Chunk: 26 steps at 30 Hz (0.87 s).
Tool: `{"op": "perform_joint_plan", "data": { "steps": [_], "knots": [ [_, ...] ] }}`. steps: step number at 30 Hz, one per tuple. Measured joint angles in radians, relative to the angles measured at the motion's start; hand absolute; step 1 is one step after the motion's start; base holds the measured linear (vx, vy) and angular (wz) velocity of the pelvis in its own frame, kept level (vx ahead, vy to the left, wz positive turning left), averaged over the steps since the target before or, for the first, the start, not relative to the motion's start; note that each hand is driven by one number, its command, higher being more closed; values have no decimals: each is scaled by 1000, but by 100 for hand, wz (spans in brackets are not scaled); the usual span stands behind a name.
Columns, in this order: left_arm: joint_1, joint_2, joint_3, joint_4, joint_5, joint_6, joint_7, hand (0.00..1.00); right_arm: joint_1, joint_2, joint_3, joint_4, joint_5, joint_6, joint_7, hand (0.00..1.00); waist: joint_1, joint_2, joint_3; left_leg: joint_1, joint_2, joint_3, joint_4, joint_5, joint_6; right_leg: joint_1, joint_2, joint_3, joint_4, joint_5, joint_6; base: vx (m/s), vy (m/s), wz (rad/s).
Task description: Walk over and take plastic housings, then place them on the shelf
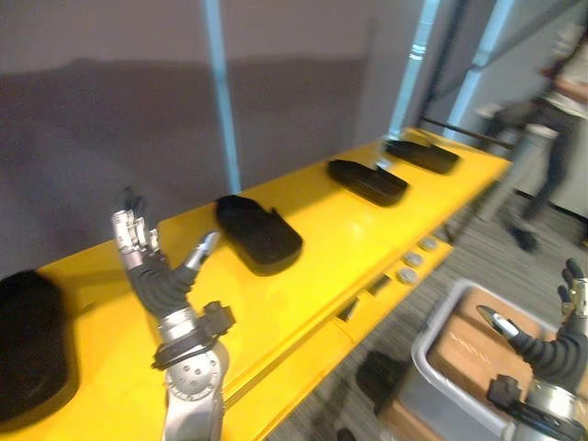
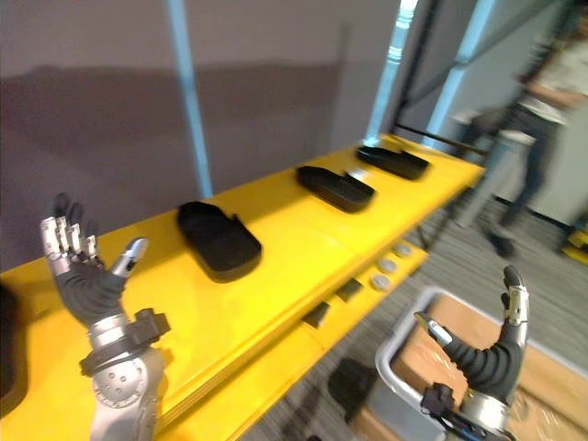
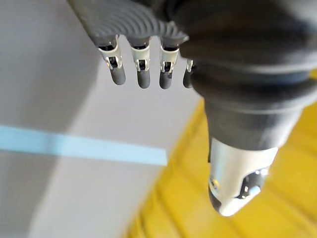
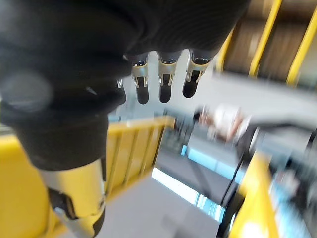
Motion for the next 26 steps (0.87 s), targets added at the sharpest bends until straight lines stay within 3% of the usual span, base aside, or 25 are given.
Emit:
{"op": "perform_joint_plan", "data": {
  "steps": [1, 2, 3, 4, 5, 6, 7, 9, 10, 11, 12, 13, 16, 18, 21, 22, 23, 24, 25, 26],
  "knots": [
    [-25, -9, 3, 14, -1, 2, -8, 0, -9, -1, -4, -1, 4, 0, -5, 0, 0, -2, 7, 0, 1, 40, -13, 15, 11, -18, -6, -124, 63, -53, -5, -389, 267, -213],
    [-38, -19, 13, 22, -1, 2, -12, 0, -34, 0, -4, 9, 3, 0, -8, 0, 9, 4, 13, 32, 7, 132, -70, 54, 23, -45, -20, -307, 252, -254, 3, -366, 251, -198],
    [-33, -23, 33, 25, -4, 0, -12, 0, -71, -1, -13, 15, -1, -1, -9, 0, 15, 14, 19, 70, 17, 207, -125, 92, 29, -42, -28, -371, 413, -398, 1, -325, 230, -186],
    [-33, -24, 46, 26, -4, -2, -12, 0, -86, -1, -26, 20, -5, -1, -12, 0, 10, 16, 19, 77, 18, 232, -144, 109, 34, -34, -43, -385, 478, -453, 15, -281, 129, -147],
    [-32, -23, 65, 29, -6, -9, -16, 0, -107, -2, -55, 42, -11, -2, -20, 0, 9, 19, 21, 88, 21, 276, -171, 134, 33, -7, -82, -406, 578, -551, 39, -259, 13, -110],
    [-24, -24, 75, 37, -16, -13, -22, 0, -123, -7, -70, 73, -16, -1, -24, 0, 13, 17, 20, 101, 34, 318, -186, 150, 25, 29, -120, -433, 641, -616, 51, -286, -74, -112],
    [-11, -23, 78, 38, -27, -14, -28, 0, -128, -11, -68, 88, -19, 0, -23, 0, 15, 15, 17, 103, 39, 341, -195, 155, 24, 48, -138, -435, 662, -636, 57, -217, -136, -108],
    [20, -24, 81, 48, -48, -16, -44, 0, -133, -13, -67, 102, -24, 0, -20, 0, 21, 3, -11, 93, 49, 379, -206, 162, -6, 110, -179, -426, 652, -679, 108, -149, -222, -88],
    [41, -16, 80, 45, -57, -17, -59, 0, -142, -14, -64, 102, -30, 0, -17, 0, 26, -24, -37, 67, 34, 396, -204, 176, -33, 161, -198, -423, 505, -734, 183, -151, -374, -92],
    [50, -36, 82, 72, -64, -17, -62, 0, -178, -42, -64, 126, -34, 1, -17, 0, 26, 6, -43, 37, 50, 386, -212, 193, -45, 162, -148, -425, 391, -735, 165, -124, -348, -94],
    [55, -44, 74, 82, -68, -4, -70, 0, -189, -51, -64, 144, -33, 4, -17, 0, 30, 19, -52, 35, 48, 386, -242, 197, -45, 167, -128, -425, 331, -701, 160, 10, -277, -137],
    [56, -60, 77, 81, -72, -2, -94, 0, -237, -66, -33, 193, -32, 4, -15, 0, 45, 42, -60, 66, 68, 388, -319, 250, -46, 194, -44, -358, 206, -594, 108, 91, -180, -142],
    [57, -60, 96, 102, -73, -1, -99, 0, -267, -71, 20, 235, -31, -1, -13, 0, 58, 38, -61, 89, 81, 329, -348, 251, -51, 195, 9, -292, 174, -576, 94, 115, -149, -109],
    [48, -61, 96, 198, -54, 10, -99, 0, -267, -94, 21, 382, 6, -4, -7, 0, 55, 41, -63, 95, 31, 185, -415, 258, -46, 195, 15, -302, 177, -576, 94, 98, -71, -18],
    [35, -58, 96, 437, -31, 42, -105, 0, -222, -93, 7, 617, 28, 11, 2, 0, 47, 46, -65, 103, 19, 136, -392, 278, -65, 246, 0, -377, 162, -576, 95, 98, 0, 40],
    [37, -55, 97, 494, -31, 48, -118, 0, -210, -88, 1, 657, 33, 17, 2, 0, 47, 40, -62, 102, 13, 133, -364, 278, -65, 268, -11, -383, 150, -576, 94, 139, 67, 53],
    [44, -40, 101, 605, -42, 60, -140, 0, -208, -73, -15, 753, 43, 33, 1, 0, 48, 13, -43, 65, 0, 125, -272, 259, -74, 313, -45, -380, 137, -576, 93, 119, 121, 40],
    [60, -32, 101, 731, -48, 67, -159, 0, -220, -72, -53, 892, 58, 40, 1, 0, 49, 15, -49, 79, -51, 83, -406, 251, -79, 321, -69, -383, 136, -575, 93, 90, 133, 29],
    [65, -30, 101, 788, -58, 71, -171, 0, -233, -78, -76, 969, 69, 48, 2, 0, 50, 26, -50, 88, -65, 73, -485, 301, -40, 322, -69, -387, 138, -576, 94, 66, 150, -7],
    [71, -14, 104, 924, -104, 85, -201, 0, -253, -78, -113, 1126, 107, 79, 5, 0, 72, 31, -56, 111, -72, 76, -531, 361, -45, 328, -71, -387, 134, -579, 99, 37, 93, -17]
  ]
}}
